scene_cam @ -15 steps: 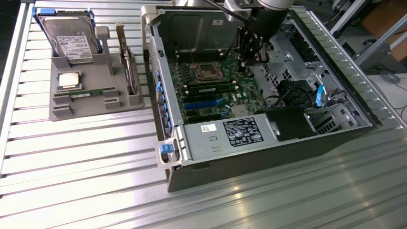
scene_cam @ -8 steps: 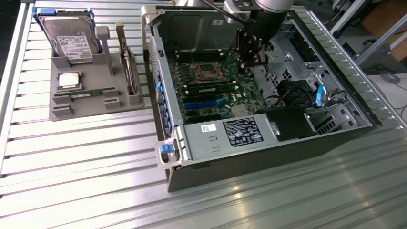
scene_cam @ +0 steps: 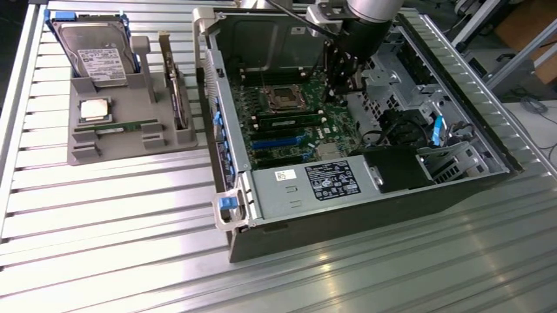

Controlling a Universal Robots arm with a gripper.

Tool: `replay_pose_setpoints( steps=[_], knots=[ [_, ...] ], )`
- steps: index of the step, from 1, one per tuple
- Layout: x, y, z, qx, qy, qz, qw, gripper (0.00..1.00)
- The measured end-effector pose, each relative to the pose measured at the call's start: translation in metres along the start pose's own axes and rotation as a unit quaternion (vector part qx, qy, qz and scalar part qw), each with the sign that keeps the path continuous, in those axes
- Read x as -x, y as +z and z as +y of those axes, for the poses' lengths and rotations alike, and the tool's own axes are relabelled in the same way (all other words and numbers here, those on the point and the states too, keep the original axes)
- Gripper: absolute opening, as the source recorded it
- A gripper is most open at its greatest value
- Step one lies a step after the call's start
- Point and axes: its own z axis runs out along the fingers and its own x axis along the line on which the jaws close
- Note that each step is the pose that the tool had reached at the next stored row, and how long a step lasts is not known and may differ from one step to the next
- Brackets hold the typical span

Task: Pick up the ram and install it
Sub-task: 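Press down the ram until it locks into place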

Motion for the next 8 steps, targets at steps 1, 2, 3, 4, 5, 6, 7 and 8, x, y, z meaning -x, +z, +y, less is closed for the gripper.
replay_pose_setpoints(
  steps=[1, 2, 3, 4, 5, 6, 7, 8],
  knots=[
    [0.0, 0.0005, 0.0, 0.0, 0.0, 0.0, 1.0, 0.11],
    [0.0001, 0.001, 0.0, 0.0, 0.0, 0.0, 1.0, 0.11],
    [0.0001, 0.0018, 0.0, 0.0, 0.0, 0.0, 1.0, 0.11],
    [0.0001, 0.0023, 0.0, 0.0, 0.0, 0.0, 1.0, 0.11],
    [0.0001, 0.0026, 0.0, 0.0, 0.0, 0.0001, 1.0, 0.11],
    [0.0002, 0.0031, 0.0, 0.0, 0.0, 0.0, 1.0, 0.11],
    [0.0002, 0.0033, 0.0, 0.0, 0.0, 0.0001, 1.0, 0.11],
    [0.0002, 0.0037, 0.0, 0.0, 0.0, 0.0, 1.0, 0.11]
  ],
)
